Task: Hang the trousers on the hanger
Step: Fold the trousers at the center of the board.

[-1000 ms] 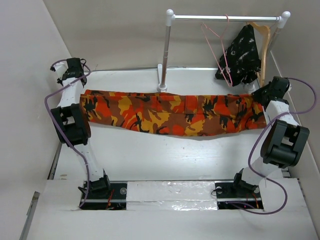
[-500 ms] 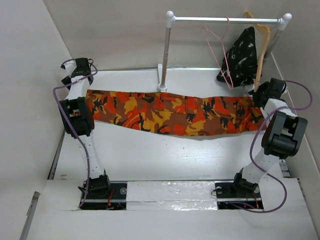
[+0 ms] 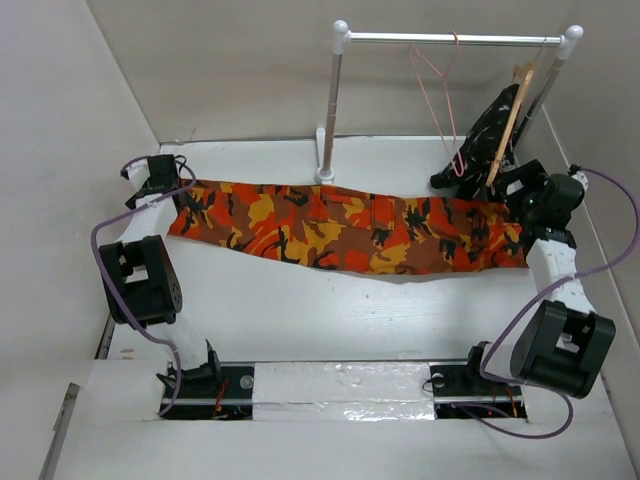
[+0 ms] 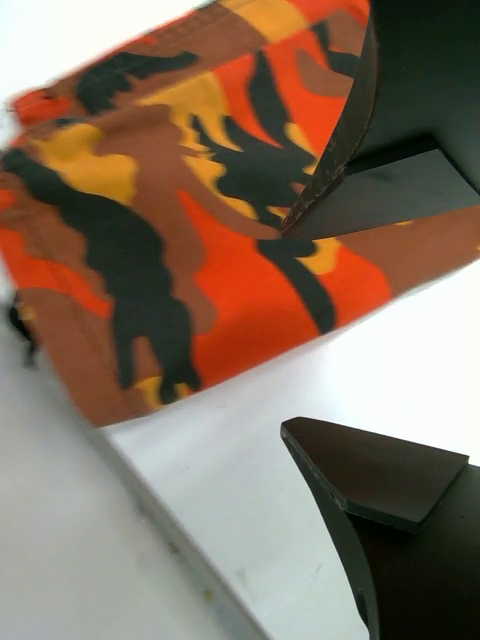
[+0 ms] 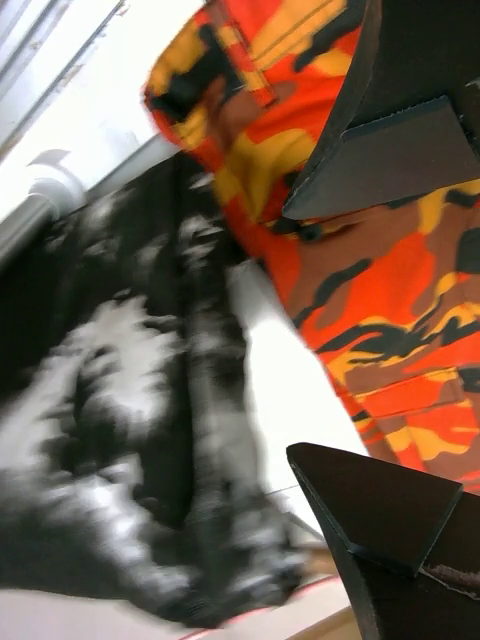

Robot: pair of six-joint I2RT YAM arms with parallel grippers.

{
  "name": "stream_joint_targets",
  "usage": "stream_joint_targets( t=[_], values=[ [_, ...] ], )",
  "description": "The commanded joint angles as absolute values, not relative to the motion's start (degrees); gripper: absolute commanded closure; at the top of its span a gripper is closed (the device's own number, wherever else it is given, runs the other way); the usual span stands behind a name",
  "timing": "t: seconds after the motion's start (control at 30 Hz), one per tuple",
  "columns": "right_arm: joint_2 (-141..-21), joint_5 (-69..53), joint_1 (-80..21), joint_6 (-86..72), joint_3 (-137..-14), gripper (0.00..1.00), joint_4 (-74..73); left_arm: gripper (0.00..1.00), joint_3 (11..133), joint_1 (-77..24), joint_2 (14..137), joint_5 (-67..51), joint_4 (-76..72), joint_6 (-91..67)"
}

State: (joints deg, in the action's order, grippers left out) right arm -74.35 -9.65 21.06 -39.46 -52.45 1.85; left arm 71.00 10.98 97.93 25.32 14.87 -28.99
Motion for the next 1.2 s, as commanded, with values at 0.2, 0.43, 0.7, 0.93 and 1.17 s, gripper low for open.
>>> stream_joint_targets(
  t=[0.2, 0.43, 0.7, 0.93, 1.17],
  values=[
    [-65.93, -8.09, 22.23, -37.97, -36.76, 0.01, 4.31, 0.30, 61.00, 13.45, 92.46, 14.07, 12.31, -29.79],
    [-59.07, -4.74, 27.59, -37.27, -27.70, 0.02, 3.51, 0.30, 62.05, 11.34, 97.47, 13.10, 12.92, -29.97],
    [-68.00, -10.10, 33.31, -37.09, -24.68, 0.07, 6.96, 0.30, 64.77, 11.34, 102.56, 13.09, 12.74, -29.62],
    [-76.98, -13.35, 33.31, -40.69, -30.32, 0.29, 9.40, 0.37, 68.02, 11.34, 105.99, 12.13, 12.57, -29.88],
    [-75.24, -12.48, 33.31, -40.61, -29.71, 1.00, 8.70, 1.00, 70.05, 10.81, 107.49, 14.32, 13.97, -28.83]
  ],
)
